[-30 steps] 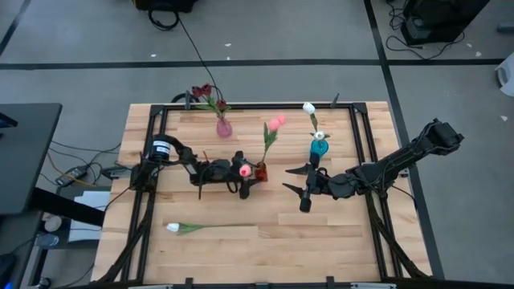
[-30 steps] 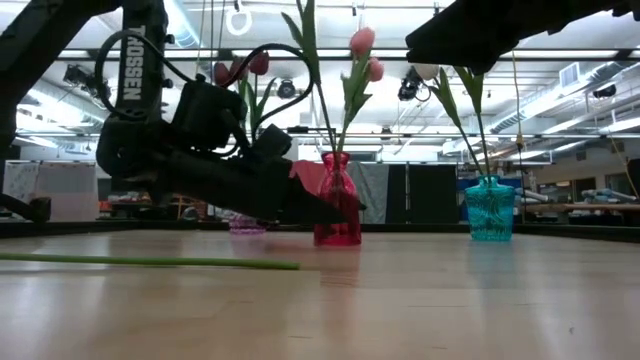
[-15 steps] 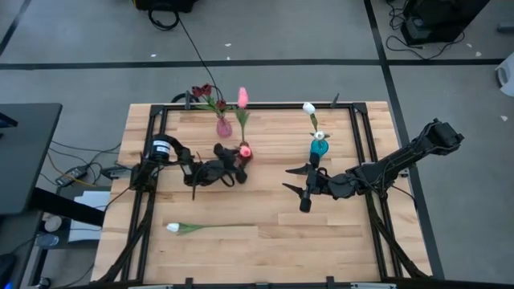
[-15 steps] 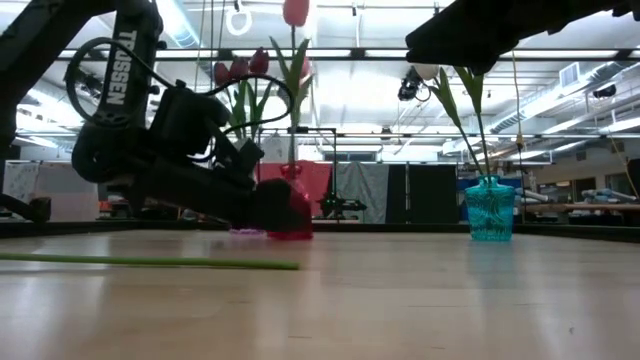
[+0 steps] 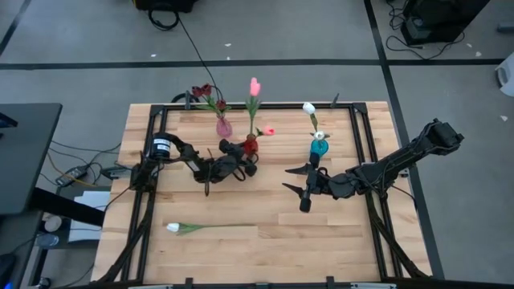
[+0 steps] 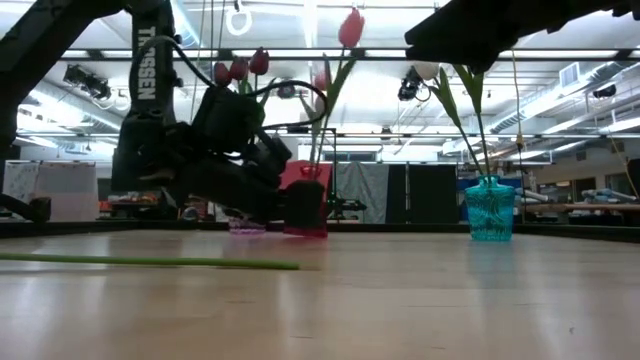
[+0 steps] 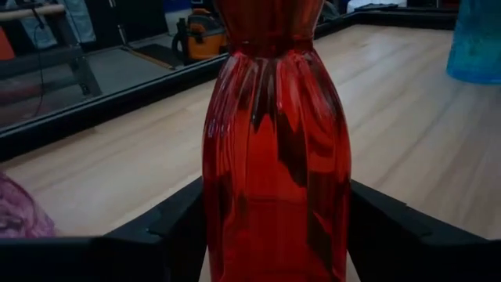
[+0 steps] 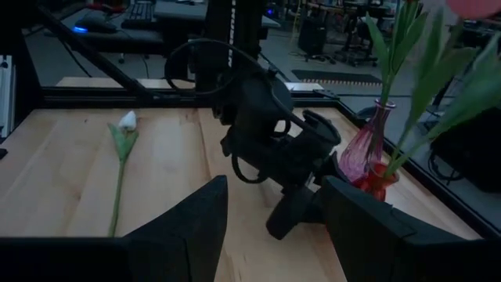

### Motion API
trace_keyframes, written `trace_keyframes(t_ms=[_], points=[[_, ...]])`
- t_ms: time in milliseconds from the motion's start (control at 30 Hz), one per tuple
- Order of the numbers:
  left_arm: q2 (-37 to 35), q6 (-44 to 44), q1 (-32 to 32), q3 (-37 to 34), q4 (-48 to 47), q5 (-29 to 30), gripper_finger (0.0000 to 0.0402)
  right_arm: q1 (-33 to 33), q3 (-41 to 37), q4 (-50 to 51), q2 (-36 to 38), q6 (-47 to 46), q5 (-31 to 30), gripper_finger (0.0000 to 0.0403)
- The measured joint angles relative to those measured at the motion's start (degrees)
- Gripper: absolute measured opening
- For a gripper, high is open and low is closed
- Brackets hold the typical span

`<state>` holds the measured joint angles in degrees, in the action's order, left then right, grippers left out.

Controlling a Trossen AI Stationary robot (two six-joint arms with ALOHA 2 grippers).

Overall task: Sort flowers into vase by color
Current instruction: Adjust the red vase

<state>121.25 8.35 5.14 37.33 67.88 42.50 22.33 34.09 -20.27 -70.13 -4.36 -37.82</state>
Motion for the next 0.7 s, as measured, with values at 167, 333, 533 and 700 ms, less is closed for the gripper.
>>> trace_keyframes(t_ms=[167, 333, 533, 700], points=[[0.0, 2.38, 0.33, 0.48, -1.68, 0.02, 0.0255, 0.0, 0.0, 0.59, 0.0, 0.02, 0.02, 0.0215], [0.0, 2.42, 1.39, 0.43, -1.68, -0.81, 0.0255, 0.0, 0.0, 0.72, 0.0, 0.02, 0.02, 0.0215], [-0.02, 2.58, 2.7, 0.43, -1.47, -3.96, 0.0258, 0.0, 0.0, 0.67, 0.0, 0.02, 0.02, 0.0215], [-0.02, 2.81, 2.74, 0.32, -2.08, -4.26, 0.0278, 0.0, 0.0, 0.67, 0.0, 0.02, 0.02, 0.0215]])
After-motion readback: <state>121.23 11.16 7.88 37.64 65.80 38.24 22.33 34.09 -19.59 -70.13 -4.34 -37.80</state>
